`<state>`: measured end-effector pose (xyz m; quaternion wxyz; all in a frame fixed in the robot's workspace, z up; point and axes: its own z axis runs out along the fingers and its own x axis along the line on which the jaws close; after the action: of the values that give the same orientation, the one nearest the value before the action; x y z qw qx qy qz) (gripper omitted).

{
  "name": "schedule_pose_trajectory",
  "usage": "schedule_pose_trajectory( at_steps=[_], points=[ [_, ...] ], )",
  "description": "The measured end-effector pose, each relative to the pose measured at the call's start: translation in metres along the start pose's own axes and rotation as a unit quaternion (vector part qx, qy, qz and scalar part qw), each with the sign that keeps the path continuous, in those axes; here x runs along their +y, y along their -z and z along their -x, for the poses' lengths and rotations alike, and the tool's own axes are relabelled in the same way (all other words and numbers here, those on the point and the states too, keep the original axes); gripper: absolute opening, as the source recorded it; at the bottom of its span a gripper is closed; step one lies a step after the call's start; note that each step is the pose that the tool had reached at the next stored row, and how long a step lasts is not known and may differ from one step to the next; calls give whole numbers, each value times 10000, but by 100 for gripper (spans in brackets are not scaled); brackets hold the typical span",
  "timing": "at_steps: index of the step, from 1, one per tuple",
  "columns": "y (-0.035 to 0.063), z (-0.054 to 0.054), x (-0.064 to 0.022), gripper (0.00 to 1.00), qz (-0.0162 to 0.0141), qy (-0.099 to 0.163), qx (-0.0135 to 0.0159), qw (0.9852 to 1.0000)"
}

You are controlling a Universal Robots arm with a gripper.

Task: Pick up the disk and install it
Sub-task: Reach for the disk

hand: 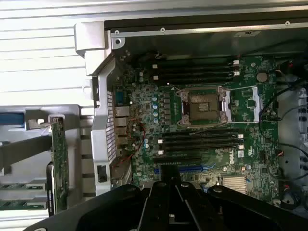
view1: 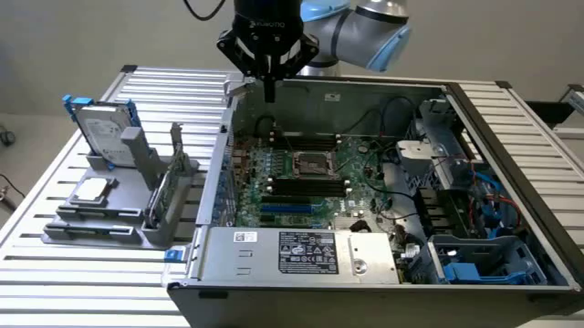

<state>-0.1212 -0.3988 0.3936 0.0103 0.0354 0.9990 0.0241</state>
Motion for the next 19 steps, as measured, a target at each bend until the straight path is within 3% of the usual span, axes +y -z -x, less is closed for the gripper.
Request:
schedule_pose_trajectory(
  at_steps=[10,14,19],
  points=[
    [17,-11,4,11,0,-1,0,10000],
    [17,-113,51,11,0,9,1,10000],
    [14,-334,136,11,0,10,1,10000]
  ],
)
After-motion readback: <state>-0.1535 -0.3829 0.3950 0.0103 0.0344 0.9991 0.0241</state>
